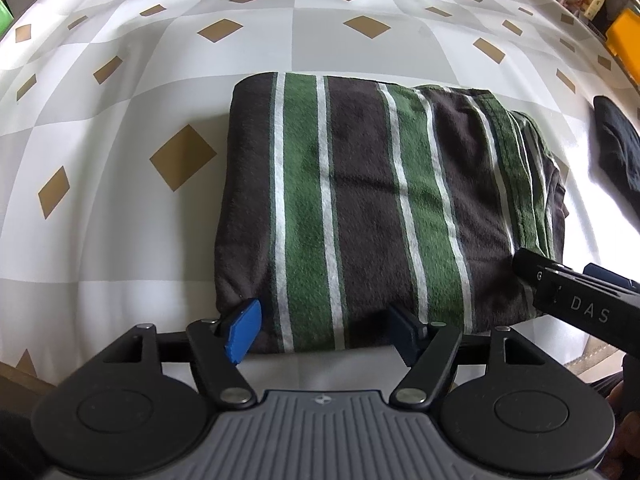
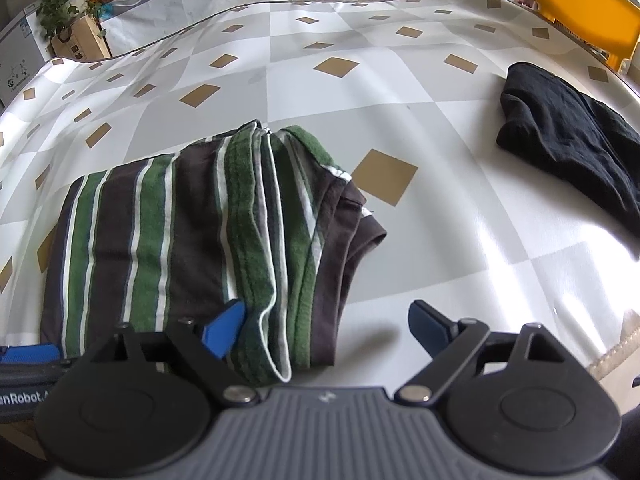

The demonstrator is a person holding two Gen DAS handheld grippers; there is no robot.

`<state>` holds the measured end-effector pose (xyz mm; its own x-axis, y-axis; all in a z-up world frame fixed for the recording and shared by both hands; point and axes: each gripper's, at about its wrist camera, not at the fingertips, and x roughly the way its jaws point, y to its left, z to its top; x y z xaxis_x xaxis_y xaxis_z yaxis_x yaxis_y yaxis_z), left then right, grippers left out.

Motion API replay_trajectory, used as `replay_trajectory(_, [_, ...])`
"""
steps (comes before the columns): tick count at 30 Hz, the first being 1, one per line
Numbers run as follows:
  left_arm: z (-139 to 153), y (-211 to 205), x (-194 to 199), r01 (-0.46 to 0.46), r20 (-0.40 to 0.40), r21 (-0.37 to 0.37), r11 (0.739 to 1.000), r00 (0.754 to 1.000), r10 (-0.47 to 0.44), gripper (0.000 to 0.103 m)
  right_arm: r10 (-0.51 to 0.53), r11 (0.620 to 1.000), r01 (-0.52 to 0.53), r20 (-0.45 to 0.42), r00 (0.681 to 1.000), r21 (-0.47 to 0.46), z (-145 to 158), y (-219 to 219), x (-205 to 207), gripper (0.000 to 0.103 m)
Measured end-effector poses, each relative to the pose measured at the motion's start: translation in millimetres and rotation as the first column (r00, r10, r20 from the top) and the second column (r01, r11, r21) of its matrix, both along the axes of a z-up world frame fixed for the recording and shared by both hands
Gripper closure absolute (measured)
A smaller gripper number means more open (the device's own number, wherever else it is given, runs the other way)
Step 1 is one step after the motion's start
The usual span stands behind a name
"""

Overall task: Fold clothes
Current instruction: 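Press the folded shirt flat with both grippers along its edge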

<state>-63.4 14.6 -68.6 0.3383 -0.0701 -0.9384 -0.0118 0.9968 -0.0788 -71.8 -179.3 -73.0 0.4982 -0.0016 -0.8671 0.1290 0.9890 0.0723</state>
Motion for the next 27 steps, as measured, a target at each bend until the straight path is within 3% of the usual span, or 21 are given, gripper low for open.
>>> replay_trajectory(27, [-1.7, -5.9, -10.9, 0.033, -0.028, 0.043, 0.999, 0.999, -0.031, 0.030, -0.029, 0.998, 0.032, -0.051, 0.998, 0.055, -1.7, -4.6, -2.8, 0.011])
